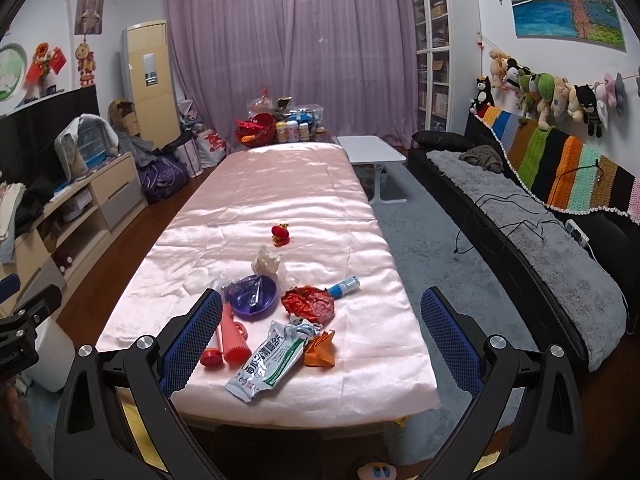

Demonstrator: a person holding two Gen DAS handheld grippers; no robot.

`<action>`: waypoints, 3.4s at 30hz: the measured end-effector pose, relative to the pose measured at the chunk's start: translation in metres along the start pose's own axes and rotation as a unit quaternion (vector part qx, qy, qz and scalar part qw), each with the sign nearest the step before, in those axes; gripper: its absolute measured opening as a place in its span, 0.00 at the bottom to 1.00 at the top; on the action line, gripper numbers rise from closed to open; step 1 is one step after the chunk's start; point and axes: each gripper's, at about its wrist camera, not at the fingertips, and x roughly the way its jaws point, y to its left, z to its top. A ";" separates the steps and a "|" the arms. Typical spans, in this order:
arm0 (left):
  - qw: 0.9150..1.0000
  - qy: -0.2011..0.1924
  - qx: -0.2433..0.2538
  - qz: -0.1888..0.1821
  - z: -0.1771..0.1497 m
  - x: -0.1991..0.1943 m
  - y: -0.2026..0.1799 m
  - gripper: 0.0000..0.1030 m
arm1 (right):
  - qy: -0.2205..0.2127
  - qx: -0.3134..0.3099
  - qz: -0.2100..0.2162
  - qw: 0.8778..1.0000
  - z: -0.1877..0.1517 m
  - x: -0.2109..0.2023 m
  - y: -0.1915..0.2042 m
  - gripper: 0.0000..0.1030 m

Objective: Collect trash
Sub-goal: 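Grasp the foil ball with the left tool while the right tool grasps the ointment tube, then lower both tools to the black bin and open both to drop the trash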

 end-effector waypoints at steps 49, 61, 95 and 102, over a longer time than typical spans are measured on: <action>0.971 0.192 0.030 -0.137 -0.066 0.204 -0.025 0.24 | 0.200 -0.026 0.093 0.975 -0.077 0.152 0.059 0.28; 0.982 0.143 0.012 -0.121 -0.050 0.137 -0.008 0.21 | 0.143 -0.020 0.105 0.984 -0.049 0.106 0.051 0.28; 0.940 0.276 0.034 -0.196 -0.202 0.081 -0.063 0.21 | 0.292 -0.024 0.153 0.944 -0.188 0.073 0.031 0.28; 0.927 0.314 0.049 -0.200 -0.222 0.097 -0.073 0.24 | 0.324 -0.019 0.156 0.933 -0.202 0.085 0.032 0.32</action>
